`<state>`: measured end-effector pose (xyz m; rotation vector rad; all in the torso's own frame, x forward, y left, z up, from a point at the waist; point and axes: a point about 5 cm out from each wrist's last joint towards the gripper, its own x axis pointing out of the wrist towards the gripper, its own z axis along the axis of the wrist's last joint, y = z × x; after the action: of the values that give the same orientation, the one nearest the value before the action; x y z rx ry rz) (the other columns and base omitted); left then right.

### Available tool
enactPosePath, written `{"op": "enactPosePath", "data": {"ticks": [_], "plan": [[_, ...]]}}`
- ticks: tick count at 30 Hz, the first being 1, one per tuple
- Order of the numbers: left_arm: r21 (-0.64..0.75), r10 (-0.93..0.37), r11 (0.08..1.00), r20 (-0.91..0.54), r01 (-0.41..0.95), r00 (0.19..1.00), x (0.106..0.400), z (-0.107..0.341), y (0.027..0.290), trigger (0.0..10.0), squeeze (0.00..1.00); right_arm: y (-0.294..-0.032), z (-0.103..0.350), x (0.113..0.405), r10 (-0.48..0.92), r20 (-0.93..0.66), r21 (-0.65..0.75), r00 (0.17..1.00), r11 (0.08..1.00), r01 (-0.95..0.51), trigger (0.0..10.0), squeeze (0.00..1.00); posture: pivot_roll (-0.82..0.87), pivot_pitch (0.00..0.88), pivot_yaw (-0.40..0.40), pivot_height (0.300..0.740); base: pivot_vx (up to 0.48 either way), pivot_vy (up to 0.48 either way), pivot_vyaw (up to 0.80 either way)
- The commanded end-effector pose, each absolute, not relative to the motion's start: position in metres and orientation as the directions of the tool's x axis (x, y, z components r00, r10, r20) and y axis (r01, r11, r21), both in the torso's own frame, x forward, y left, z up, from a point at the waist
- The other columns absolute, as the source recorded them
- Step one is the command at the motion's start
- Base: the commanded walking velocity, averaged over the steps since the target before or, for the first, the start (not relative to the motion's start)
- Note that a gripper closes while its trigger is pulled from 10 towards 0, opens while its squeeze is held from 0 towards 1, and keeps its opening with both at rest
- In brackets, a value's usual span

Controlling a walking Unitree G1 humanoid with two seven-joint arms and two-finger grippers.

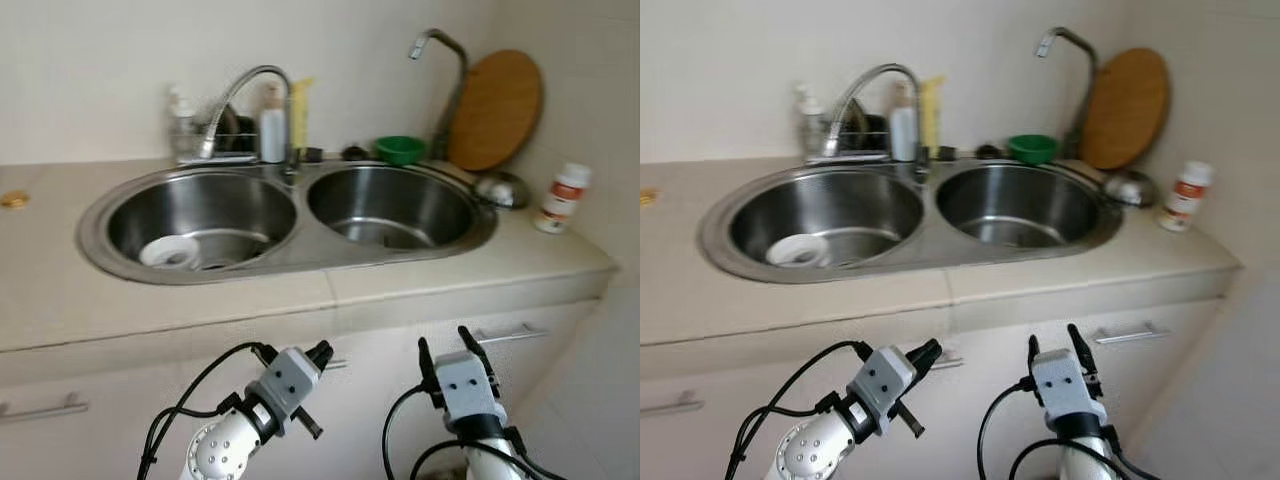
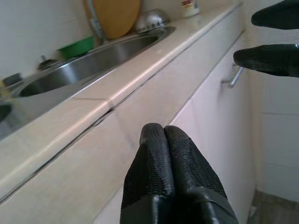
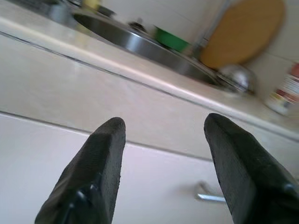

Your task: Kitchen organization

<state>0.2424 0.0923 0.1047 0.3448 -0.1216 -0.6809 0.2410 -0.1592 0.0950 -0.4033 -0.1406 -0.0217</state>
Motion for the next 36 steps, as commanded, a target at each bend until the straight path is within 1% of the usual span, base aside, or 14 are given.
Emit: {"op": "enactPosePath", "data": {"ticks": [1, 14, 17, 18, 20, 36], "plan": [[0.343, -0.644, 0.718, -0.005, 0.606, 0.765, 0.2417, 0.1032, 0.0903, 10.0, 0.00, -0.1611, 0.0953, 0.2434, -0.017, 0.145, -0.372, 0.989, 0.926, 0.071, 10.0, 0.00, 0.05, 0.000, -0.023, 0.740, 0.000, 0.000, -0.80], [0.313, -0.644, 0.721, -0.024, 0.618, 0.764, 0.2411, 0.0992, 0.0911, 10.0, 0.00, -0.1641, 0.0922, 0.2459, -0.046, 0.133, -0.375, 0.990, 0.922, 0.093, 10.0, 0.00, 0.04, 0.000, -0.028, 0.740, 0.000, 0.000, -0.80], [0.307, -0.645, 0.724, -0.015, 0.618, 0.764, 0.2409, 0.0997, 0.0909, 10.0, 0.00, -0.1640, 0.0923, 0.2472, -0.049, 0.134, -0.376, 0.990, 0.921, 0.096, 10.0, 0.00, 0.04, 0.000, -0.028, 0.740, 0.000, -0.480, -0.80], [0.287, -0.640, 0.739, 0.018, 0.609, 0.768, 0.2409, 0.1028, 0.0909, 10.0, 0.00, -0.1642, 0.0928, 0.2472, -0.050, 0.136, -0.376, 0.989, 0.922, 0.098, 10.0, 0.00, 0.04, 0.000, -0.026, 0.740, 0.000, -0.480, -0.80], [0.295, -0.620, 0.752, 0.011, 0.590, 0.784, 0.2430, 0.1031, 0.0930, 10.0, 0.00, -0.1643, 0.0931, 0.2470, -0.050, 0.139, -0.376, 0.989, 0.921, 0.099, 10.0, 0.00, 0.04, 0.000, -0.026, 0.740, 0.000, 0.000, -0.80], [0.278, -0.639, 0.736, -0.017, 0.618, 0.769, 0.2361, 0.0947, 0.0926, 10.0, 0.00, -0.1639, 0.0925, 0.2461, -0.038, 0.139, -0.383, 0.990, 0.919, 0.089, 10.0, 0.00, 0.04, 0.000, -0.031, 0.740, 0.000, 0.000, -0.80]]}}
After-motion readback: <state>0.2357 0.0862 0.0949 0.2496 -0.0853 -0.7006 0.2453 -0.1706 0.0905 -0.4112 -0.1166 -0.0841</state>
